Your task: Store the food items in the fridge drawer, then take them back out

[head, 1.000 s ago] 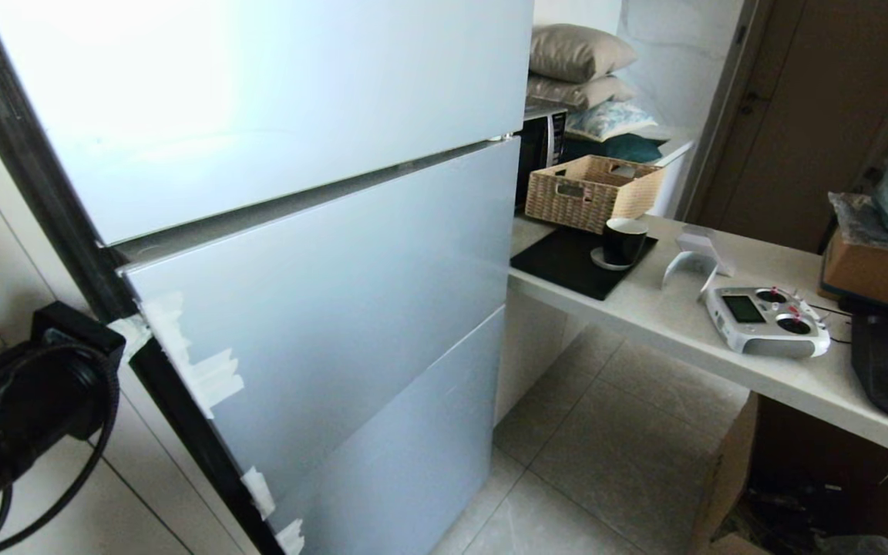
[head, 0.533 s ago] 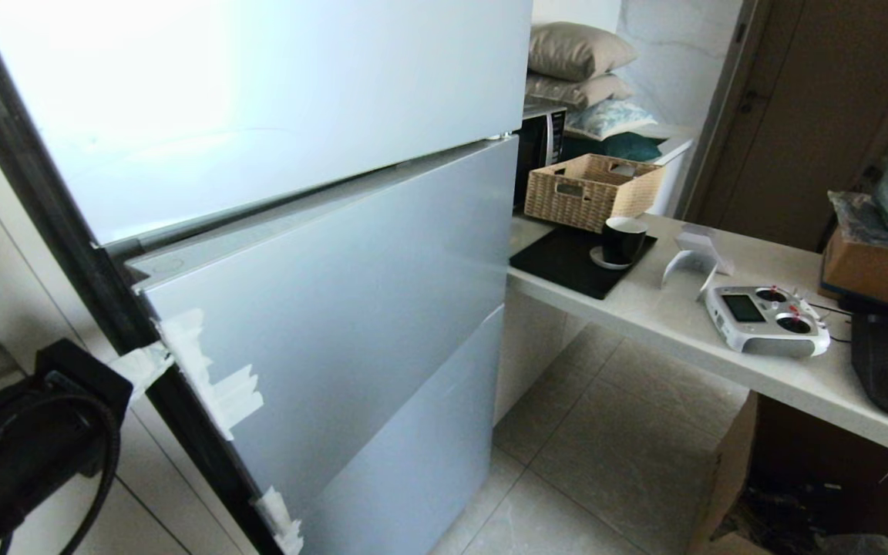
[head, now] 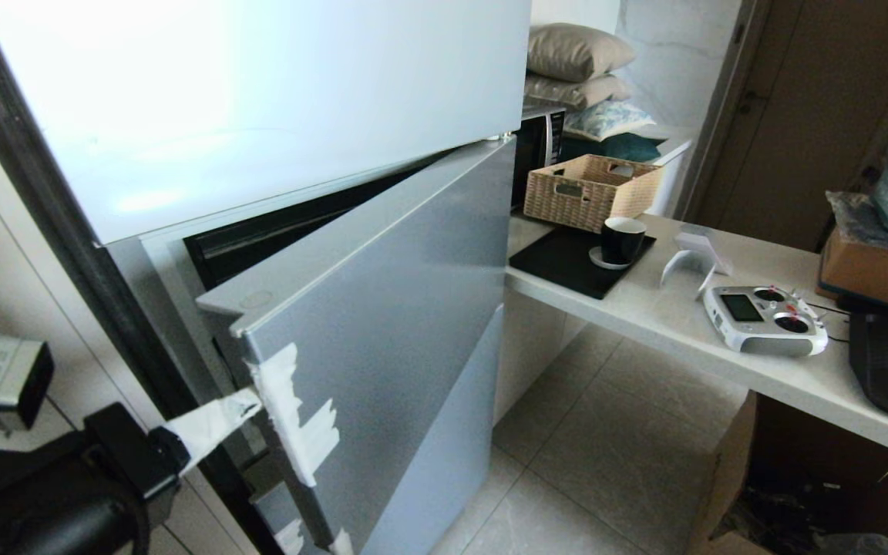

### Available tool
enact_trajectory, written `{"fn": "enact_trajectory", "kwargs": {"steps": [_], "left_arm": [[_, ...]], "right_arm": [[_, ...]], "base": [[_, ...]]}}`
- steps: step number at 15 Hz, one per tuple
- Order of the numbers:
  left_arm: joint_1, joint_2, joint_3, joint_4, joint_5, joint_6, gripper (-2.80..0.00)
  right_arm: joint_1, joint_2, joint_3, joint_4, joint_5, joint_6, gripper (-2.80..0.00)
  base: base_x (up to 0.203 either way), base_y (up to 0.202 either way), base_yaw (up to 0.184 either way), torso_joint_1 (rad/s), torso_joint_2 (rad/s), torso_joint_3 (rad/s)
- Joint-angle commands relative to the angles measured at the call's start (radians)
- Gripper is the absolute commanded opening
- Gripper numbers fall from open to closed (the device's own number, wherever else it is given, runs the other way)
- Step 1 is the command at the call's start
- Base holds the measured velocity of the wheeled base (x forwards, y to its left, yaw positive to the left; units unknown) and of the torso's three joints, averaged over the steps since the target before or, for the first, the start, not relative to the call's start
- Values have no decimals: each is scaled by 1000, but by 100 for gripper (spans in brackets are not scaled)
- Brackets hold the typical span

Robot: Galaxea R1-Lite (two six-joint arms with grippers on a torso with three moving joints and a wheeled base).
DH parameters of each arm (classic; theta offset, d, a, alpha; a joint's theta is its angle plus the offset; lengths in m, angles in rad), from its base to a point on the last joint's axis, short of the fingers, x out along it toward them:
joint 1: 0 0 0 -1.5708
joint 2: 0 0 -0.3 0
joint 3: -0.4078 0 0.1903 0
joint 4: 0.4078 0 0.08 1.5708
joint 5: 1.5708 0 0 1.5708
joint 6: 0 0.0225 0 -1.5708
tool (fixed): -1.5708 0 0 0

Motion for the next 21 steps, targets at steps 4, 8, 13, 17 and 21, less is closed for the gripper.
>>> {"fn": "enact_trajectory", "kwargs": {"steps": [4,8,13,17,21], "left_arm": [[-134,-182,109,14,-118,1,-280],[-128,-483,66,274,-154,138,-280],[320,-726,-42,693,-70,524,-280],[660,-881,208,706,-84,855,-280],[602,-1090,262,870,-159,994,-280]], "right_arm": [[0,1,0,0,1,0,-280],[1,1,0,0,1,0,-280],[0,1,0,0,1,0,-280],[0,1,0,0,1,0,-280],[0,1,0,0,-1,1,-280]], "base": [[0,0,0,6,1,-1],[0,0,0,0,0,0],[0,0,0,0,0,0],[0,0,0,0,0,0],[0,0,0,0,0,0]]}}
